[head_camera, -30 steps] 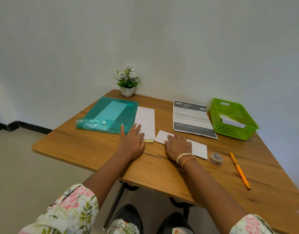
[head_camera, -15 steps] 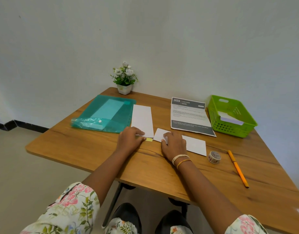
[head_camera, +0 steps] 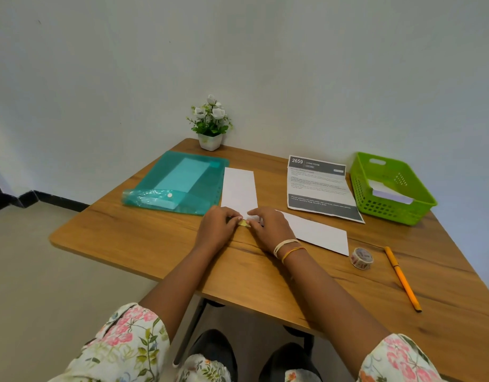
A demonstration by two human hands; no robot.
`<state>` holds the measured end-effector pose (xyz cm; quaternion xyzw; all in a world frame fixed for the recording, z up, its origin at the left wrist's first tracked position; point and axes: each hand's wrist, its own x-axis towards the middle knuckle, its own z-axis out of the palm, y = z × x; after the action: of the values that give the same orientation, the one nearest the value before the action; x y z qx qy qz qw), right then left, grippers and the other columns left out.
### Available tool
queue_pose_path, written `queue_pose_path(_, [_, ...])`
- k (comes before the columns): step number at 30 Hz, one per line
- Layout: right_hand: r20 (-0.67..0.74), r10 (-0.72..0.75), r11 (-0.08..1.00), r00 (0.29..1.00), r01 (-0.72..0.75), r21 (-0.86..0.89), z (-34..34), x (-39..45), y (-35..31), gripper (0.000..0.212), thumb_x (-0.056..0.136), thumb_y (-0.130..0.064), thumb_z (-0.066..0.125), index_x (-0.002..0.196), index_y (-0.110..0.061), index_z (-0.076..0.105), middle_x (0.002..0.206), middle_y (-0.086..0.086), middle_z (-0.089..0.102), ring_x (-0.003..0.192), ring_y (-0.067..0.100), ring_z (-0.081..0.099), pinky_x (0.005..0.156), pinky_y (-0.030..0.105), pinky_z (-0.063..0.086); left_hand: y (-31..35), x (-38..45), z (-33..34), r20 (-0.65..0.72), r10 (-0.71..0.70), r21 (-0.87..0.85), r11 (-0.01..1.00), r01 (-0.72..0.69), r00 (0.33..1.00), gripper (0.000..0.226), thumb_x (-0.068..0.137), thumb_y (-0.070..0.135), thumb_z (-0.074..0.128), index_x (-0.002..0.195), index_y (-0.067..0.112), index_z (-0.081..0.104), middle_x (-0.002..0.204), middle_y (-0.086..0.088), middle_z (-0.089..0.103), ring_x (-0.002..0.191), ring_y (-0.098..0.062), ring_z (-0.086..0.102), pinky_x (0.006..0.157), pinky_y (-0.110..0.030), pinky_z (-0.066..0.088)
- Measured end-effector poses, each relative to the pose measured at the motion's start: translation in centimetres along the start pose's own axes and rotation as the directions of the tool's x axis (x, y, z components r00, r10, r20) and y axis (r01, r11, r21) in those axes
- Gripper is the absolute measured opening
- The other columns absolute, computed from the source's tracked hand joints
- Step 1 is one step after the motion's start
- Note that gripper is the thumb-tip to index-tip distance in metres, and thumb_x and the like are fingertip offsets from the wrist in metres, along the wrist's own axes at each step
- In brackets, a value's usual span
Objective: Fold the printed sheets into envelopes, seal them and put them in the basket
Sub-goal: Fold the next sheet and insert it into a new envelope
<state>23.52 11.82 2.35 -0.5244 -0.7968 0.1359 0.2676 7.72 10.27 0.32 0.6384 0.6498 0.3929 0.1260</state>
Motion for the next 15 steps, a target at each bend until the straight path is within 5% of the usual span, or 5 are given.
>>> queue_pose_path(9, [-0.013,-0.043,0.996,0.999,0.042,-0.080,1.0,0.3,0.3,0.026,0.093,-0.032,0.057,0.110,-0.019,0.072,0.108,0.003,0.071,0.097,0.020,0.062,0.085,0.032,0.051,0.4,-0.4,-0.6,-0.092,-0.001,-0.150,0.989,-0.013,0.996,0.025,0.087,0.013,0.068,0.112,0.017,0.070,0.120,-0.001,0.065,0.113,-0.013,0.056,0.095,-0.023,0.044])
queue_pose_path(15, [-0.196,-0.105,0.995,0.975,0.101,-0.027,1.4,-0.5,0.2,0.021,0.092,-0.027,0.059,0.104,-0.016,0.072,0.098,0.003,0.073,0.089,0.018,0.064,0.079,0.033,0.054,2.0,-1.5,-0.5,-0.286,-0.321,-0.398,0.897,0.193,0.903,0.026,0.091,0.020,0.065,0.116,0.013,0.062,0.113,0.000,0.056,0.093,-0.007,0.055,0.063,-0.007,0.041])
